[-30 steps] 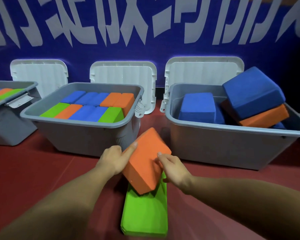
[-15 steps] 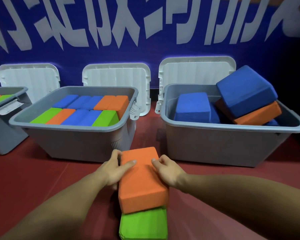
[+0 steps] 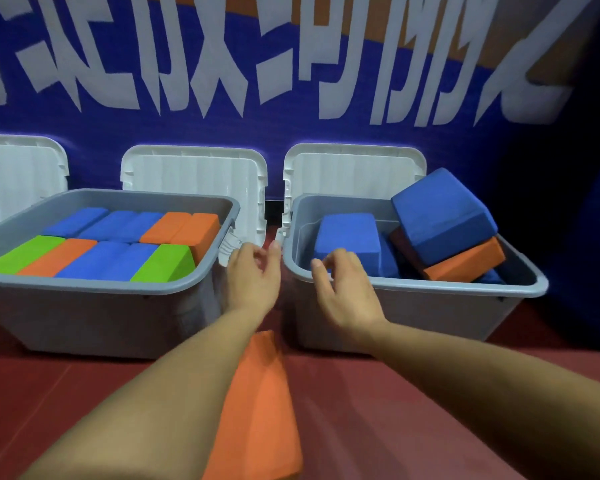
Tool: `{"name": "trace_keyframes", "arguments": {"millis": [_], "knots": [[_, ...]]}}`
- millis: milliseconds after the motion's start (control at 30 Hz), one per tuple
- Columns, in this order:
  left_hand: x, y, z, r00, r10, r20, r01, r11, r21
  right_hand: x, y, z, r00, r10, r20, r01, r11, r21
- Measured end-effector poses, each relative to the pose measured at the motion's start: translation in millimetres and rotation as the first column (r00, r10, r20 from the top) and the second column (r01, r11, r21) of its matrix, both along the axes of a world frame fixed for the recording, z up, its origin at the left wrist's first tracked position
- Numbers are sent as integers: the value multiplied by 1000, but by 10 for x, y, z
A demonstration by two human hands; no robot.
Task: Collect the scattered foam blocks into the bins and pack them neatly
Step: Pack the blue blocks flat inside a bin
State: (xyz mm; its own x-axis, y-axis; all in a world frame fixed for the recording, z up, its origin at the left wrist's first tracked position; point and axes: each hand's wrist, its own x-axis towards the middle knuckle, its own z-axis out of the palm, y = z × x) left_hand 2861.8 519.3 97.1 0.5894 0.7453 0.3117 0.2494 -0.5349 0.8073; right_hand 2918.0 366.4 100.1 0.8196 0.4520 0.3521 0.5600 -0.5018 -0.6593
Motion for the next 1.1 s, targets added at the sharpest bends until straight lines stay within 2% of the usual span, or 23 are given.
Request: {"name": "trace_keyframes", "arguments": {"millis": [167,233,333,400,500,600,700,900,1100], "knots": [[677,-536,227,984,-111,141,133,979,-152,509,-170,258,982,-174,77,170,983,64],[901,-697,245,983,-156,100,174,962,-212,690,-315,368,955,-262,138,252,964,82],[1157,-961,254,967,-254,34,252,920,-302,978,-662,508,853,-462,242,464,884,55],[1264,-1165,234,952,-307,9,293,896,-334,1143,-923,556,798,-554,238,558,828,56],[1375,-1465,191,930,-362,-62,317,876,-362,1331,-1238,546,776,-614,142,612,788,67],[1499,-1661,182,919,-354,-172,280,895,-348,1468,-1445,469,784,-620,-12,620,784,32],[1655,-1744,203,916,-336,-219,232,889,-394,1573,-1541,354,829,-542,-140,553,831,63],[1963,-1887,174,916,-380,-125,283,837,-469,1745,-1638,116,855,-480,-197,503,860,88],[2154,-1981,90,852,-465,-241,271,785,-557,1894,-1696,28,871,-437,-225,482,849,215]]}}
